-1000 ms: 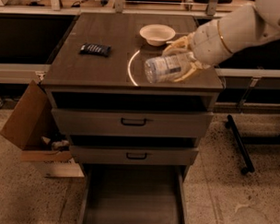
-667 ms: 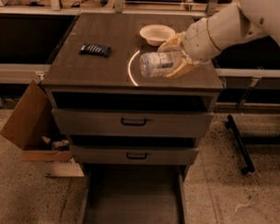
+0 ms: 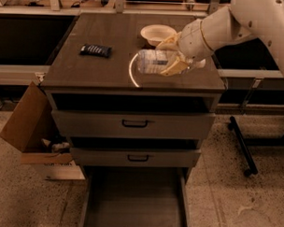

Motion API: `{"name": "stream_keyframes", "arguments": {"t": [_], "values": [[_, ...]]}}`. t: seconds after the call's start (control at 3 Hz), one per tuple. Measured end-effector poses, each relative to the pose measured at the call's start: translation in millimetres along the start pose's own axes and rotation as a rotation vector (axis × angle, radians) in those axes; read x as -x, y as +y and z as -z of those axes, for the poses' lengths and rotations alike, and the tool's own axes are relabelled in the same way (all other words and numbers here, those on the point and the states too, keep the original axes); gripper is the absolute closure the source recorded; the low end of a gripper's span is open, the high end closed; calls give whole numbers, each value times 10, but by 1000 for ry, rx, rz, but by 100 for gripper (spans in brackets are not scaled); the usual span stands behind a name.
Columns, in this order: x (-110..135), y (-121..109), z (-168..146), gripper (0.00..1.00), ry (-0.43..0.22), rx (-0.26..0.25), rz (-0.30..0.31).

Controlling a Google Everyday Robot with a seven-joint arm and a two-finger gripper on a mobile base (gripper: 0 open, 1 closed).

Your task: Pick blue plastic bottle from bottom drawer and place on counter

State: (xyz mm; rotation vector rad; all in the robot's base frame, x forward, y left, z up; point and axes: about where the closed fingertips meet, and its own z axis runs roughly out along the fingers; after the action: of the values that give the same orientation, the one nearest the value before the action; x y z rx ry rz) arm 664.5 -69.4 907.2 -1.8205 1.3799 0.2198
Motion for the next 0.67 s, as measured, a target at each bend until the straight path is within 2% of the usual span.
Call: {"name": "stream_keyframes", "arguments": {"t": [0.67], "values": [[-328, -188, -282, 100, -39, 29, -152]]}}
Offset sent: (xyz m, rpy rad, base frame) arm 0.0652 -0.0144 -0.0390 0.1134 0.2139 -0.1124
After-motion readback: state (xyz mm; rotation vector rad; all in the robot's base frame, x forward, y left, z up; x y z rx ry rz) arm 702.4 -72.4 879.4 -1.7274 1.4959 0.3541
